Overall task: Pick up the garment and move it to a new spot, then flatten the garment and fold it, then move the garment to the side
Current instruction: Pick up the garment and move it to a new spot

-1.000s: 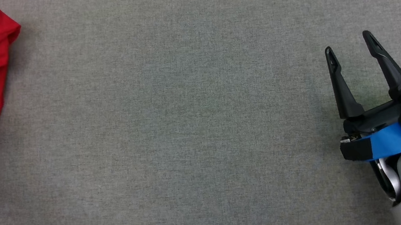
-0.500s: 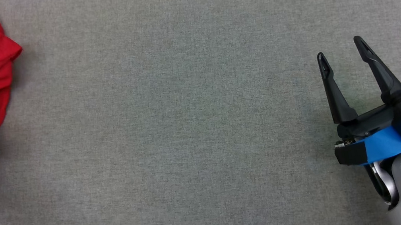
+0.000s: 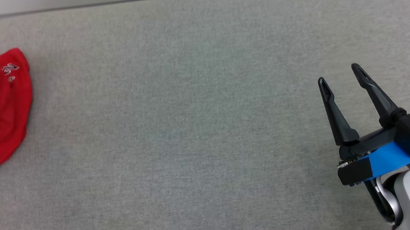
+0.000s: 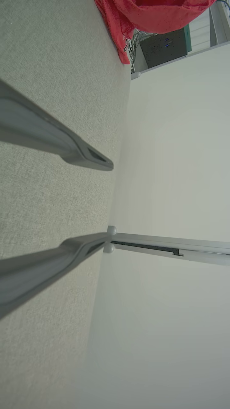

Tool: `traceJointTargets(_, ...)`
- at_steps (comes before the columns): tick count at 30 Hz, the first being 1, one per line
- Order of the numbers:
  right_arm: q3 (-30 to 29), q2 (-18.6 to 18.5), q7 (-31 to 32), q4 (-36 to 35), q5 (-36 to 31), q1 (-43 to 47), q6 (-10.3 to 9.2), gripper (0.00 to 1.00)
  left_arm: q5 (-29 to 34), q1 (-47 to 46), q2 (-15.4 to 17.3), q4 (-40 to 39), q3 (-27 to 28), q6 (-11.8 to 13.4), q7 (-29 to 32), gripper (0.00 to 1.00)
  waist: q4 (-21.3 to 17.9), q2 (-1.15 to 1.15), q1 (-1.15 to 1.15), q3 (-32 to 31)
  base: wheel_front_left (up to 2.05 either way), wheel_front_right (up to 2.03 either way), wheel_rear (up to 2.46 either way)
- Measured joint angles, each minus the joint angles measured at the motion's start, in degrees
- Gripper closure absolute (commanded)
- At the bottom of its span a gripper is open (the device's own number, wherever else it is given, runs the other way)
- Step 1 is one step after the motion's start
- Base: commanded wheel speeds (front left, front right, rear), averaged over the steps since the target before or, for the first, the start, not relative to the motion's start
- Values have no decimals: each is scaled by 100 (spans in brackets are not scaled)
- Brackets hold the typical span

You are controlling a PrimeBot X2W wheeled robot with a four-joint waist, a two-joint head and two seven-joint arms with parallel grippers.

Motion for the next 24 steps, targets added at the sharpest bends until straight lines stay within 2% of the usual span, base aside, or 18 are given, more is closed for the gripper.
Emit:
traceJointTargets(3,-5,-3,-2,41,175,50,0,0,-112,-247,-131,-583,-67,-1,-25,100,-92,0,0,-184,0,0,0)
traceJointTargets(8,26,-2,-3,23,396,163,0,0,-252,-406,-224,-1704,-519,-1,-4,100,-349,0,-1,-386,0,0,0)
traceJointTargets(13,96,-3,-4,7,633,186,0,0,-252,-541,-330,-2613,-931,-2,376,100,-724,0,1,-468,0,0,0)
traceJointTargets(16,102,-2,-8,44,775,242,0,0,-438,-597,-550,-3107,-1139,-2,656,100,-977,0,0,-516,0,0,0)
traceJointTargets(24,130,-4,-8,34,1138,254,0,0,-398,-681,-1065,-3743,-1804,-2,1072,100,-1663,0,1,-554,0,0,0)
